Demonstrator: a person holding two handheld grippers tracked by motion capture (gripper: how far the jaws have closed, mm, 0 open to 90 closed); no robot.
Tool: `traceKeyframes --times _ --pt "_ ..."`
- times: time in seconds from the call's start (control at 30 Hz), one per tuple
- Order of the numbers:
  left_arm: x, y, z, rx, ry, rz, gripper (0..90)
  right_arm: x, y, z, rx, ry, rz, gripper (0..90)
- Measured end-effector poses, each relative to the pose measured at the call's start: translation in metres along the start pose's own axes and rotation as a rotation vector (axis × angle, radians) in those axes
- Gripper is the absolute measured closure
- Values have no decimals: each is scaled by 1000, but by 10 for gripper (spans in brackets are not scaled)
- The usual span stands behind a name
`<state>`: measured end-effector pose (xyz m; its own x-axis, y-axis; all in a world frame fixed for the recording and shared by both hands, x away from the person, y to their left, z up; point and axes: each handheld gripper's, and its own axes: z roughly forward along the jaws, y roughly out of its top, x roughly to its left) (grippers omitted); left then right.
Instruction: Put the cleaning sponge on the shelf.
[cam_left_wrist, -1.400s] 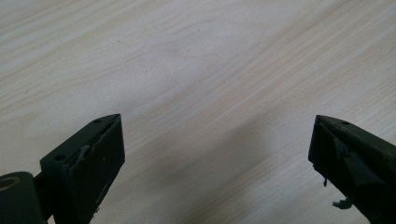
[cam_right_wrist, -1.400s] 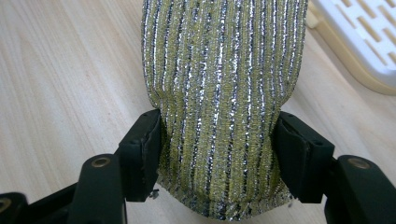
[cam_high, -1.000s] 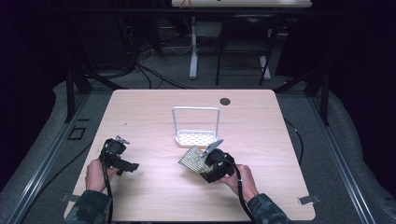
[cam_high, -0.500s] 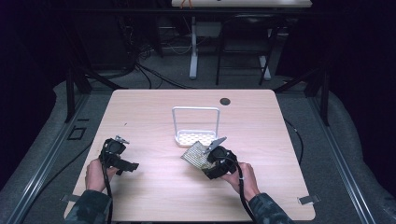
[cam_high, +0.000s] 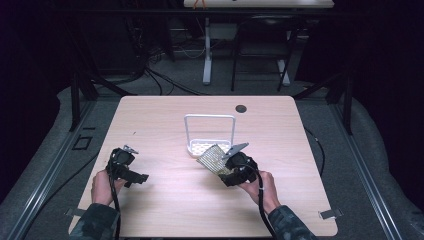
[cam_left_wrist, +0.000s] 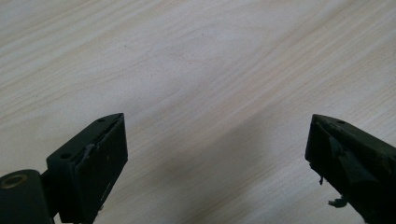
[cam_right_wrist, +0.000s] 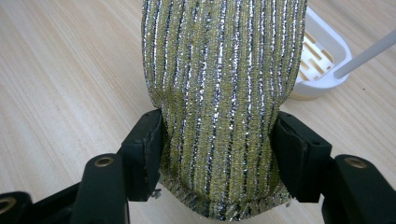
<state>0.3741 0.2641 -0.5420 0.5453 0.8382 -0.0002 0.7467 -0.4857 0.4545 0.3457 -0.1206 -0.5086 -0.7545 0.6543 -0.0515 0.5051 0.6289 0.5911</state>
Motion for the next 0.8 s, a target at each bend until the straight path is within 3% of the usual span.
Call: traceKeyframes --times 0.47,0.8 --pt "0 0 0 6 -1 -5 58 -4 6 0 2 -45 28 390" --pt "-1 0 0 3 2 -1 61 -9 13 0 -39 -81 58 403"
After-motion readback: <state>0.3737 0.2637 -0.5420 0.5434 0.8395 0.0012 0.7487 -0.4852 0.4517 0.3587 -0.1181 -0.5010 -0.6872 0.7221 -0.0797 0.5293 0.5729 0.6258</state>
